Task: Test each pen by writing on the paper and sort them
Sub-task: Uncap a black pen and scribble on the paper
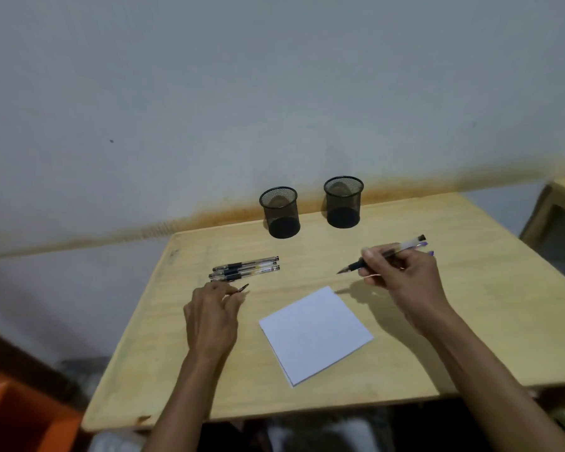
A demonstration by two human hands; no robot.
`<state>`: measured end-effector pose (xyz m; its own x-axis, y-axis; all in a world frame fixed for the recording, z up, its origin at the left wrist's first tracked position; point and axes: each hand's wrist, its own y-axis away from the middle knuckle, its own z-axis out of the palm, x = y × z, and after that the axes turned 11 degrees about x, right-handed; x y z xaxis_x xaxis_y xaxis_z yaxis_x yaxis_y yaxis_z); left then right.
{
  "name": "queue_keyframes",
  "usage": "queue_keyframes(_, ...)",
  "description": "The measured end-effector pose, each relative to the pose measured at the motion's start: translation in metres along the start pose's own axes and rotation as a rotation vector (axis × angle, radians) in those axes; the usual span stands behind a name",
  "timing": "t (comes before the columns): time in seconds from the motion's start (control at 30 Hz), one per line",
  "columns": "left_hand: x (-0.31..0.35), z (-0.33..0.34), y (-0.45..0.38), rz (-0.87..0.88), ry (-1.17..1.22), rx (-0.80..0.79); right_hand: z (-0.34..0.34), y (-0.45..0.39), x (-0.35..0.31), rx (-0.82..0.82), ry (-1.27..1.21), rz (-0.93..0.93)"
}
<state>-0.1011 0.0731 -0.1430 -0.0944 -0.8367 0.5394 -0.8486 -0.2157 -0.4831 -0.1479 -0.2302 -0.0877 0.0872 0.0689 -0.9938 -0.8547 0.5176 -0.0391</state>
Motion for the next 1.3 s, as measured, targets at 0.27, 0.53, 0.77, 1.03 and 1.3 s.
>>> queue_keyframes(0.27,-0.008,0.011,-0.016,-0.132,-0.109,-0.086,0.016,0.027,0.021,-0.04,0.027,0.081)
queue_keyframes(0.53,0.015,-0.008,0.028,0.169,0.277,0.028,0.043,0.048,0.027,-0.081,-0.074,0.193)
queue_keyframes(0.77,-0.004,-0.005,0.043,0.398,0.123,-0.212,0.057,0.051,0.046,-0.165,0.071,0.085)
queue_keyframes(1.03,-0.01,-0.003,0.044,0.403,0.051,-0.207,0.066,0.041,0.043,-0.363,0.243,-0.048)
queue_keyframes(1.3,-0.018,0.003,0.054,0.463,0.049,0.011,0.1,0.041,0.056,-0.514,0.293,-0.073)
